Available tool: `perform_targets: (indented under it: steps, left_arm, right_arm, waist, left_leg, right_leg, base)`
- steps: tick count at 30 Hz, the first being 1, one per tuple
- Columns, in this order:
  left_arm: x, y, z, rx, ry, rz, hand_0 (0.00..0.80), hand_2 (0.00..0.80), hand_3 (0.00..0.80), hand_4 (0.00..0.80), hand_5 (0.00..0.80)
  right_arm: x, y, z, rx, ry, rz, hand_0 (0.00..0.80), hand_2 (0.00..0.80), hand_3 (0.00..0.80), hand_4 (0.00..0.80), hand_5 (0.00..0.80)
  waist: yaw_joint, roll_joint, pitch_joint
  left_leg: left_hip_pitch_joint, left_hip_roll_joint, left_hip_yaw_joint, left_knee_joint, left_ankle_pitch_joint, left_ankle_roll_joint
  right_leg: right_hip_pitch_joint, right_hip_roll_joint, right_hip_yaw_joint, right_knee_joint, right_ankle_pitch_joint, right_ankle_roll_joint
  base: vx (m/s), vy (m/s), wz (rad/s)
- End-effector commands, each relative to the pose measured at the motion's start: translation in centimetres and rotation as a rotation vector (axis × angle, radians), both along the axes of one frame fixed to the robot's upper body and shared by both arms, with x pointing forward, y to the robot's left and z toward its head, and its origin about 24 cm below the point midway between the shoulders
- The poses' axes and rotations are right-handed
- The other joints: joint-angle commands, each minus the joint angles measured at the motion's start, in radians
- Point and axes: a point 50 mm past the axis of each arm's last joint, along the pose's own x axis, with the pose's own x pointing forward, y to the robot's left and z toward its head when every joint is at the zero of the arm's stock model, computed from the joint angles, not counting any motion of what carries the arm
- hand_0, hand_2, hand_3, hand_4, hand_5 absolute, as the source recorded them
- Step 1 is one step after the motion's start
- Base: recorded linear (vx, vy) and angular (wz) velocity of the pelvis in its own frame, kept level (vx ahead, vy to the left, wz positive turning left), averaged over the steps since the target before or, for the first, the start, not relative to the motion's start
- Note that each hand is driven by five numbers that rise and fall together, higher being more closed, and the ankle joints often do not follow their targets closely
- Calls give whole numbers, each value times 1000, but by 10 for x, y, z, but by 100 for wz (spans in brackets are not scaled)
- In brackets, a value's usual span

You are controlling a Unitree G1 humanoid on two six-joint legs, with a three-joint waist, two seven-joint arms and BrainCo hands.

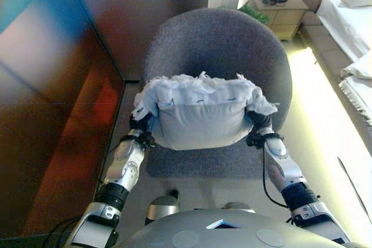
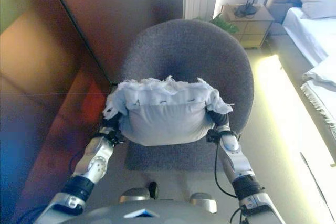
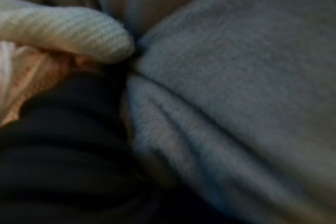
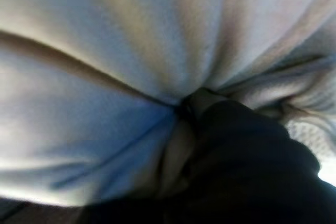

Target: Pick up the cushion and take it to the sofa

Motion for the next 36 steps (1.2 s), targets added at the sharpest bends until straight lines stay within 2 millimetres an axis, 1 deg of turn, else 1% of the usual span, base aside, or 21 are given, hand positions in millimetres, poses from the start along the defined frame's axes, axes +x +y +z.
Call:
perform_targets:
  steps: [1, 8, 10, 13, 15, 18, 21, 24, 26, 30, 34, 35, 36]
  left_arm:
    - [37, -43, 32, -17, -150, -139, 800, 800, 800, 800, 800]
    - [35, -34, 9, 50, -31, -134, 800, 800, 800, 800, 800]
    - [31, -34, -1, 97, 19, -170, 800, 800, 800, 800, 800]
    - [29, -37, -9, 157, 74, -228, 800, 800, 800, 800, 800]
    - [27, -36, -17, 200, 135, -250, 800, 800, 800, 800, 800]
    - [24, -30, -26, 219, 200, -236, 800, 800, 800, 800, 800]
    - [17, -23, -37, 216, 264, -221, 800, 800, 800, 800, 800]
    - [11, -19, -44, 229, 293, -232, 800, 800, 800, 800, 800]
    - [8, -17, -47, 236, 307, -232, 800, 800, 800, 800, 800]
    - [-4, -13, -59, 243, 385, -222, 800, 800, 800, 800, 800]
    - [-6, -7, -64, 253, 419, -187, 800, 800, 800, 800, 800]
    - [-6, -4, -65, 256, 436, -173, 759, 759, 759, 759, 759]
    - [-6, -2, -65, 265, 448, -166, 615, 615, 615, 615, 615]
  right_arm:
    - [30, 25, 28, 45, -126, 76, 800, 800, 800, 800, 800]
    - [26, 16, 9, 50, -7, 8, 800, 800, 800, 800, 800]
    - [23, 11, -2, 84, 60, -57, 800, 800, 800, 800, 800]
    - [20, 7, -10, 53, 117, -114, 800, 800, 800, 800, 800]
    - [16, 4, -18, 48, 185, -146, 800, 800, 800, 800, 800]
    - [14, -1, -25, 66, 251, -146, 800, 800, 800, 800, 800]
    - [4, -6, -40, 78, 356, -133, 800, 800, 800, 800, 800]
    - [-3, -10, -49, 62, 405, -118, 800, 800, 800, 800, 800]
    - [-6, -10, -52, 57, 431, -109, 800, 800, 800, 800, 800]
    - [-15, -17, -62, 44, 525, -113, 800, 800, 800, 800, 800]
    - [-16, -23, -67, 53, 574, -96, 800, 800, 800, 800, 800]
    - [-16, -25, -68, 80, 591, -99, 800, 800, 800, 800, 800]
    - [-15, -27, -68, 102, 594, -107, 800, 800, 800, 800, 800]
  waist:
    - [-8, -21, -46]
    - [-20, -18, -62]
    - [-24, -14, -78]
    - [-33, -7, -89]
    - [-42, -1, -97]
    - [-47, -2, -108]
    - [-47, -9, -124]
    - [-43, -15, -135]
    - [-42, -17, -135]
    - [-39, -16, -140]
    - [-37, -16, -143]
    - [-34, -17, -142]
    - [-32, -18, -142]
  left_leg:
    - [55, 32, 50, 19, -112, -32]
    - [89, 35, 56, 15, -103, -37]
    - [107, 35, 56, 11, -100, -38]
    - [116, 37, 62, 10, -95, -40]
    - [121, 37, 65, 8, -86, -41]
    - [119, 34, 66, 9, -69, -38]
    - [134, 34, 69, 17, -76, -36]
    - [132, 36, 73, 25, -65, -34]
    - [134, 37, 73, 29, -63, -34]
    - [134, 38, 72, 40, -59, -31]
    - [140, 37, 65, 41, -66, -32]
    - [139, 37, 62, 41, -66, -31]
    - [137, 36, 60, 43, -67, -30]
  right_leg:
    - [-32, -40, 38, -106, 136, 49]
    - [-5, -28, 51, -108, 144, 50]
    - [12, -23, 52, -111, 147, 50]
    - [19, -20, 57, -111, 148, 51]
    - [22, -17, 63, -110, 154, 53]
    - [19, -17, 72, -110, 168, 54]
    - [34, -20, 74, -107, 163, 60]
    - [33, -23, 71, -103, 173, 59]
    - [35, -24, 72, -100, 173, 59]
    - [39, -27, 73, -92, 174, 58]
    - [43, -31, 71, -87, 165, 61]
    - [42, -32, 69, -85, 164, 61]
    - [41, -34, 68, -83, 163, 61]
  base:
    - [229, -46, -2]
    - [192, -32, -6]
    - [243, -15, -10]
    - [157, 1, -9]
    - [163, 8, -5]
    - [152, -19, -2]
    - [193, -48, -9]
    - [148, -40, -9]
    - [141, -11, -10]
    - [150, 23, -2]
    - [141, 41, 0]
    - [97, 38, 0]
    - [84, 32, 0]
